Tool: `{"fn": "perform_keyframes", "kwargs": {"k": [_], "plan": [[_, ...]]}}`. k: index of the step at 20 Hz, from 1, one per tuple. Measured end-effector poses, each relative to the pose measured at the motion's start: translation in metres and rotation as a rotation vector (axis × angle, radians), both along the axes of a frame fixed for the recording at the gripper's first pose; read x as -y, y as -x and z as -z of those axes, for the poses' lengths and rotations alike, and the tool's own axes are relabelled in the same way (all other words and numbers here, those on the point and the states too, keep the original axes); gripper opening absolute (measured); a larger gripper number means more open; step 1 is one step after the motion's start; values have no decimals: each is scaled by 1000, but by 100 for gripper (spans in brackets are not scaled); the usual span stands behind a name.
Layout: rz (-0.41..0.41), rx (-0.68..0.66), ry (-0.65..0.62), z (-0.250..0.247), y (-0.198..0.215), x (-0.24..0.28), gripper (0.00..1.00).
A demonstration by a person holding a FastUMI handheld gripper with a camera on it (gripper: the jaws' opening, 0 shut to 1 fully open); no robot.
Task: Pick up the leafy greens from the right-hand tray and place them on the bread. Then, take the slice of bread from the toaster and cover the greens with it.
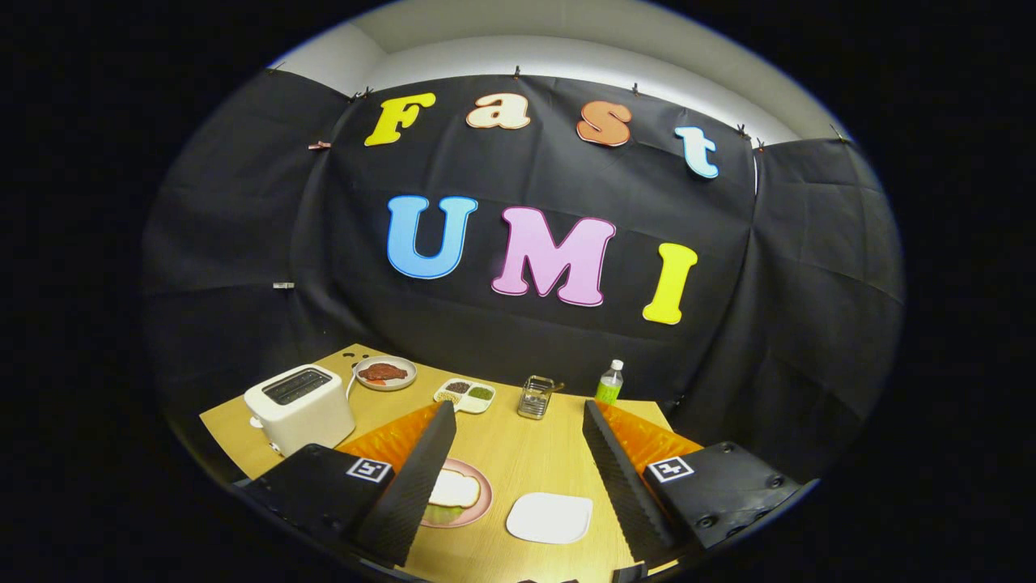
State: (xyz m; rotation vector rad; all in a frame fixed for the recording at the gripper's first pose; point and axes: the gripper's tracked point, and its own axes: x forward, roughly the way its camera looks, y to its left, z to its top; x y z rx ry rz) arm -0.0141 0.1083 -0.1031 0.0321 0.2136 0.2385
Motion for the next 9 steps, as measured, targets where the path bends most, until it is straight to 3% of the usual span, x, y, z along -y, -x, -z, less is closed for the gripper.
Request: {"fn": "perform_keyframes", "kwargs": {"k": [9], "plan": [[10, -43, -7, 16, -6, 2, 98]]}}
